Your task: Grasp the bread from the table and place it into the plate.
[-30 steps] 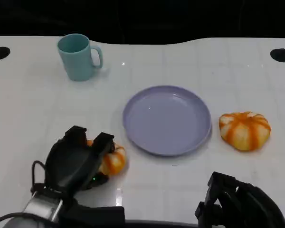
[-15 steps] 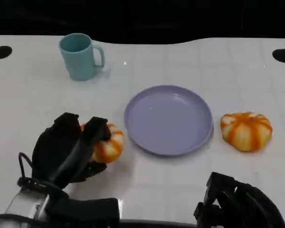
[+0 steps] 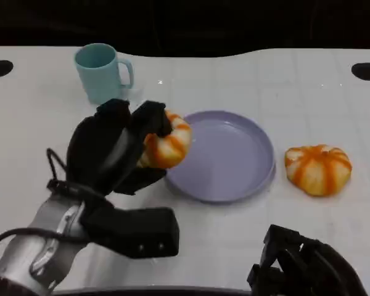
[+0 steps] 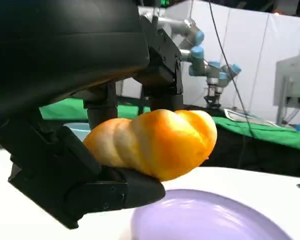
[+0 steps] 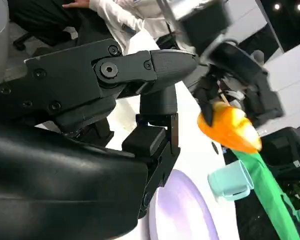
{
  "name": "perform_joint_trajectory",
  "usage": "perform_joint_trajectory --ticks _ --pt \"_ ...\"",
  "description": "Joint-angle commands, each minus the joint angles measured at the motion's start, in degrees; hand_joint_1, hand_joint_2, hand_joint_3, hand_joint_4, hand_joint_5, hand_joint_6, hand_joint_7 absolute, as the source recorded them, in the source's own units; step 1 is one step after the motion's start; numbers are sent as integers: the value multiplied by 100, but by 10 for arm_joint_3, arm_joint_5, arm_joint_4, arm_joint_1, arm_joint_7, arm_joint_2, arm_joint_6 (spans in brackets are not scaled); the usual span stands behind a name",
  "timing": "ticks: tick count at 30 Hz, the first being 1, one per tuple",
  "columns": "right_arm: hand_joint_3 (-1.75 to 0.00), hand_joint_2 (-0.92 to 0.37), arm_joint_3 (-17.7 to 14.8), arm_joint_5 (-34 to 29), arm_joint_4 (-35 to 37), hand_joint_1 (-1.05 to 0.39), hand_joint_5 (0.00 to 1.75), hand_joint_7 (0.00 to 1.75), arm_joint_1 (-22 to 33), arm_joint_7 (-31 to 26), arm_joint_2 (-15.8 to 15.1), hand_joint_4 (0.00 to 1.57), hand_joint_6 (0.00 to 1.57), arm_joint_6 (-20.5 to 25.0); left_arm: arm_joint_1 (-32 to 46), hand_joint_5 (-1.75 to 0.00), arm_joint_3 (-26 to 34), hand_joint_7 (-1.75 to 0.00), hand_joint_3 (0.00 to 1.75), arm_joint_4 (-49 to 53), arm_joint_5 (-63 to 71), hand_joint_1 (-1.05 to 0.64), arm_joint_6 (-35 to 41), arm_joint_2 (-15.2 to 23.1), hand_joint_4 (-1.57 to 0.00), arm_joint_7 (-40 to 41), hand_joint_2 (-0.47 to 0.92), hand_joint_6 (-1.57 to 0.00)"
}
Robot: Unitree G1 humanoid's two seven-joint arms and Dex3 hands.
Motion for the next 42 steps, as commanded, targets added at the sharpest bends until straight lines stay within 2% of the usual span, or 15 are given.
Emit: perform_joint_trajectory --ticks 1,5,8,14,20,27,28,29,30,31,33,34,36,39,42 --pt "-22 -92 6 3 8 -71 157 136 0 12 -2 86 76 -2 -46 -175 -1 -175 126 37 -21 -10 -22 -17 -92 -25 34 -73" --pt "-21 -92 7 1 -3 -72 157 136 6 7 -2 87 77 -1 -73 -175 -14 -175 129 57 -12 -15 -23 -33 -94 -37 36 -73" --pt "-22 -92 4 5 -11 -72 158 136 10 8 -3 87 77 -3 -88 -175 -23 -175 124 73 -10 -16 -20 -50 -93 -40 33 -72" --pt "-22 -92 -5 13 -6 -72 158 137 2 8 -3 87 78 4 -124 -175 -39 -175 120 156 -9 -11 -39 -82 -92 -11 33 -72" --pt "-22 -92 -3 11 2 -70 158 136 3 22 -7 86 77 -3 -155 -175 -50 -175 122 232 -13 -14 -45 -110 -93 -4 38 -72" --pt "-22 -92 -2 11 6 -70 155 134 4 31 -10 85 76 -2 -207 -175 -62 -175 108 325 -12 -19 -72 -127 -92 5 45 -72" --pt "-23 -92 -1 8 8 -70 155 134 4 32 -10 85 76 -6 -214 -175 -62 -170 105 337 -17 -18 -77 -129 -90 -3 46 -71" --pt "-23 -92 -1 5 11 -70 155 134 4 35 -10 85 76 -12 -221 -175 -61 -158 101 347 -25 -18 -77 -131 -87 -27 48 -73" --pt "-23 -92 0 4 14 -70 155 133 4 38 -10 85 76 -17 -227 -171 -60 -127 89 354 -34 -19 -74 -132 -80 -54 53 -75" --pt "-24 -92 -1 3 17 -70 155 133 4 40 -10 85 76 -19 -233 -152 -62 -85 67 355 -39 -22 -65 -131 -68 -86 64 -74" --pt "-24 -92 -1 2 20 -71 155 134 2 43 -10 85 76 -22 -239 -102 -71 -33 31 348 -36 -28 -51 -126 -58 -131 80 -68" --pt "-24 -92 -2 2 21 -71 155 134 1 44 -11 86 77 -23 -241 -64 -74 -14 15 343 -34 -36 -44 -124 -53 -147 87 -57" --pt "-23 -92 -2 1 22 -72 156 135 0 45 -11 86 77 -24 -241 -35 -77 -3 6 333 -34 -46 -31 -123 -45 -173 91 -45" --pt "-23 -92 -3 2 23 -72 156 135 -1 44 -9 87 78 -24 -237 -21 -83 0 7 315 -31 -64 -10 -119 -31 -205 92 -30" --pt "-23 -92 -3 3 20 -72 156 135 1 42 -9 87 78 -22 -232 -16 -89 0 15 297 -25 -74 3 -112 -28 -219 92 -22"
